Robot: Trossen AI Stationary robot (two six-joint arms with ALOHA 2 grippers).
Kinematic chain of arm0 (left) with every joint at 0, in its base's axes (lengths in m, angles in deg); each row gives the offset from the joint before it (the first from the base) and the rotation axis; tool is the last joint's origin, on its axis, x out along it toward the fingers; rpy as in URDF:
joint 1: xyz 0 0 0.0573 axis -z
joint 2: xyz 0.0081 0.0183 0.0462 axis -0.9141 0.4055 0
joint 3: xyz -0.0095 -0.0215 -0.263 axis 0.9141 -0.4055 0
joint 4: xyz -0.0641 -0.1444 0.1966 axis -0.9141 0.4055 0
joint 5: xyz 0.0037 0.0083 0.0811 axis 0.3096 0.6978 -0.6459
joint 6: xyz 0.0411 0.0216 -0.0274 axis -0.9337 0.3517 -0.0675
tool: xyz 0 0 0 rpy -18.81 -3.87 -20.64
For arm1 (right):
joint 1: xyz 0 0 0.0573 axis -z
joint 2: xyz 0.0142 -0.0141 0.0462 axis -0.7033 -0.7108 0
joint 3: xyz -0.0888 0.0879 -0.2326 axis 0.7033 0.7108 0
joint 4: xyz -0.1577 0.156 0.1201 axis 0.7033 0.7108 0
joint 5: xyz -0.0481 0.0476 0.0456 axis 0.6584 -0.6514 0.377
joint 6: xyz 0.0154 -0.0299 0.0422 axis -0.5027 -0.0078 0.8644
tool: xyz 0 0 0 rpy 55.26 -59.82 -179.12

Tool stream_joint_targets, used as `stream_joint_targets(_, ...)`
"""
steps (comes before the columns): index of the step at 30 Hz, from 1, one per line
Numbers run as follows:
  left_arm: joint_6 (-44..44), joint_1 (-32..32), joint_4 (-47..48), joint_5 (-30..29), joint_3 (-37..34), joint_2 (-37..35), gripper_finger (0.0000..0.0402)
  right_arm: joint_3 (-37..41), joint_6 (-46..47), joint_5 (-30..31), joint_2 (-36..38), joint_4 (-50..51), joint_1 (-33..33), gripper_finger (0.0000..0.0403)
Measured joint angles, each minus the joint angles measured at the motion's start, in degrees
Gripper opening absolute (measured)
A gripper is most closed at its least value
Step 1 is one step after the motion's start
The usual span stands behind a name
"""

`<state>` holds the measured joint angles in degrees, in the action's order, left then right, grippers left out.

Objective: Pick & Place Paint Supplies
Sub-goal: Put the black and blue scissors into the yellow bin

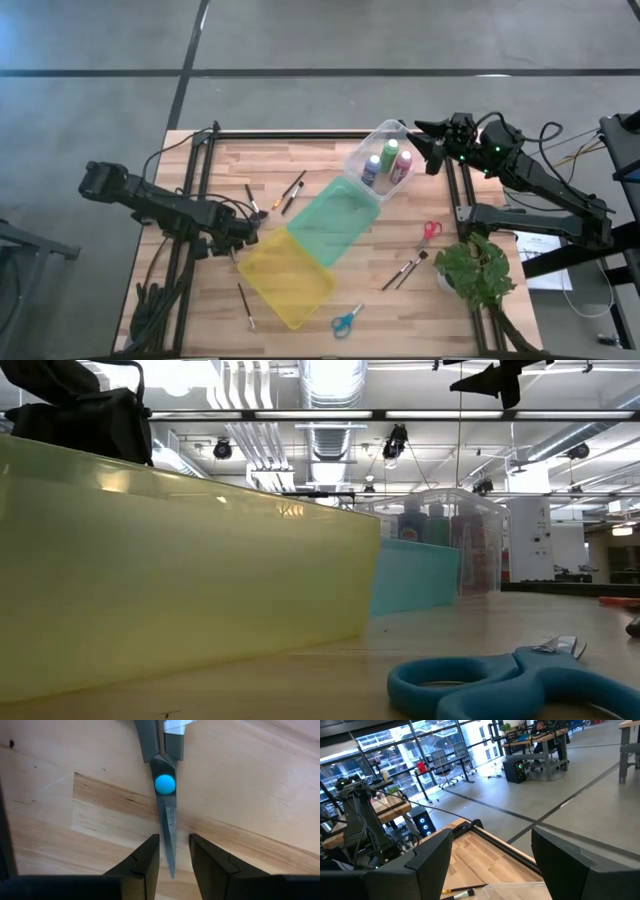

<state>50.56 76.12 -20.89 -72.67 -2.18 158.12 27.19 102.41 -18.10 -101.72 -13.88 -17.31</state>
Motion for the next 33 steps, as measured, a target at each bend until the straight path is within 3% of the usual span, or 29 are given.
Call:
stream_joint_targets(25, -0.1, 0.0, 0.2, 0.1, 0.0, 0.1, 0.0114, 0.0, 0.0, 0.0, 0.1, 0.0, 0.0, 0.0263)
stream_joint_targets(33, 0.0, 0.0, -0.5, -0.2, 0.0, 0.1, 0.0032, 0.0, -0.2, 0.0, 0.1, 0.0, 0.0, 0.0263)
